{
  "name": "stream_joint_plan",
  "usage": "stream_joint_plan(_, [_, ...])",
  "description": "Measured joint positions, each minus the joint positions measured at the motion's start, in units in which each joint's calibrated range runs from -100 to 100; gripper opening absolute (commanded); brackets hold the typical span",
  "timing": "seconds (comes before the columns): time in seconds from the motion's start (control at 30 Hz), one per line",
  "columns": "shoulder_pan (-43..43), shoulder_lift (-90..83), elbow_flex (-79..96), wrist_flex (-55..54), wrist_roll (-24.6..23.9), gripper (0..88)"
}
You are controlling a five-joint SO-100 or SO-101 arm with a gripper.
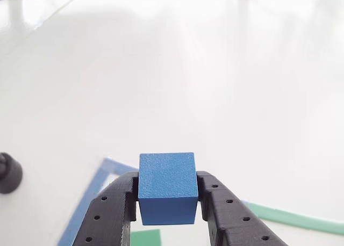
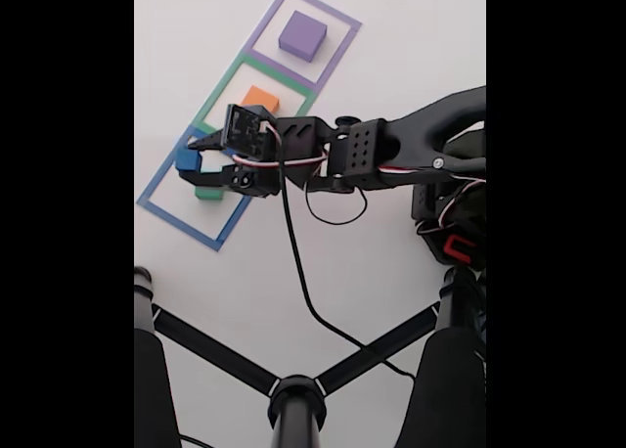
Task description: Tower of hanoi
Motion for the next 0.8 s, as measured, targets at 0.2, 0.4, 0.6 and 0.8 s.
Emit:
stream_joint_plan(0.2, [3.44,-7.34,-19.58,35.47,-5.91,4.4])
stream_joint_plan(0.4, [6.47,-7.77,-46.04,67.82,-10.64,4.4])
stream_joint_plan(0.6, [9.66,-7.85,-62.32,82.66,-11.03,4.4])
stream_joint_plan(0.8, [15.06,-7.85,-66.67,86.92,-8.87,4.4])
